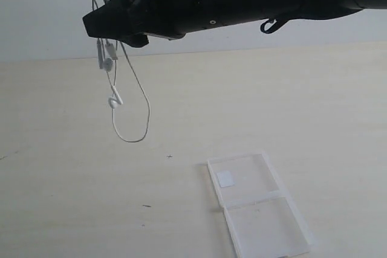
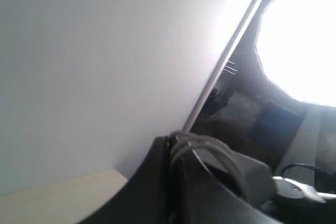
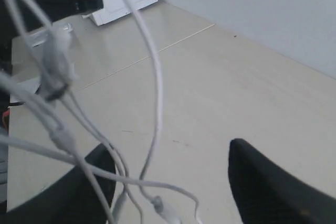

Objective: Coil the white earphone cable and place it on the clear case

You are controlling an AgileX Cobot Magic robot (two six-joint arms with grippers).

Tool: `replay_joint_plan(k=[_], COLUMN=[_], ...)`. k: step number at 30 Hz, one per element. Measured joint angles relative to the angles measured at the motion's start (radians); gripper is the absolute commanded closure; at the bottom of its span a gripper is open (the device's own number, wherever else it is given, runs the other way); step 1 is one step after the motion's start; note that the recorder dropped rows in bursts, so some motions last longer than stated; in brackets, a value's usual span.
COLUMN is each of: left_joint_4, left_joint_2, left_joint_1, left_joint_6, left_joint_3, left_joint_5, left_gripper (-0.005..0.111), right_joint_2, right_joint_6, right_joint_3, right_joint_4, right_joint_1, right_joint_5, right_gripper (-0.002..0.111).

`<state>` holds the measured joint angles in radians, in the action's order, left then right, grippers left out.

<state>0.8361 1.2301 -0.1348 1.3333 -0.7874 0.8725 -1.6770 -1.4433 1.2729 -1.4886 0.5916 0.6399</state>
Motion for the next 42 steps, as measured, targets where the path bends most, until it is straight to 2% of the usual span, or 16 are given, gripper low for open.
replay_joint_plan(k=[2, 5, 8, 16, 19, 24, 33, 42], left_joint_4=[0.002, 0.009, 0.016, 0.033, 0.048, 0.073, 0.177, 0.359], left_joint_2=[0.000, 0.000, 0.000, 0.000, 0.000, 0.000, 0.000, 0.000], left_joint_1=[0.000, 0.000, 0.000, 0.000, 0.000, 0.000, 0.000, -0.004], left_joint_6=[0.021, 0.033, 0.033, 0.035, 0.035, 0.035, 0.038, 0.093], left_joint_3=[0.000, 0.000, 0.000, 0.000, 0.000, 0.000, 0.000, 0.000], left_joint_5=[0.028, 0.040, 0.044, 0.029, -0.019, -0.091, -0.254, -0.370], left_gripper=[0.107, 0.107, 0.107, 0.107, 0.107, 0.107, 0.107, 0.107], right_joint_2=[-0.019, -0.029, -0.030, -0.031, -0.031, 0.003, 0.107, 0.248], right_joint_6=[-0.044, -0.075, -0.082, -0.086, -0.079, 0.049, 0.477, 0.662], right_joint_3=[0.000, 0.000, 0.000, 0.000, 0.000, 0.000, 0.000, 0.000], right_joint_4=[-0.063, -0.113, -0.120, -0.123, -0.076, 0.141, 0.739, 0.980], right_joint_1=[0.000, 0.000, 0.000, 0.000, 0.000, 0.000, 0.000, 0.006], right_joint_5=[0.015, 0.015, 0.015, 0.015, 0.006, -0.051, -0.055, -0.037], right_gripper=[0.060, 0.092, 0.109, 0.108, 0.108, 0.108, 0.108, 0.108])
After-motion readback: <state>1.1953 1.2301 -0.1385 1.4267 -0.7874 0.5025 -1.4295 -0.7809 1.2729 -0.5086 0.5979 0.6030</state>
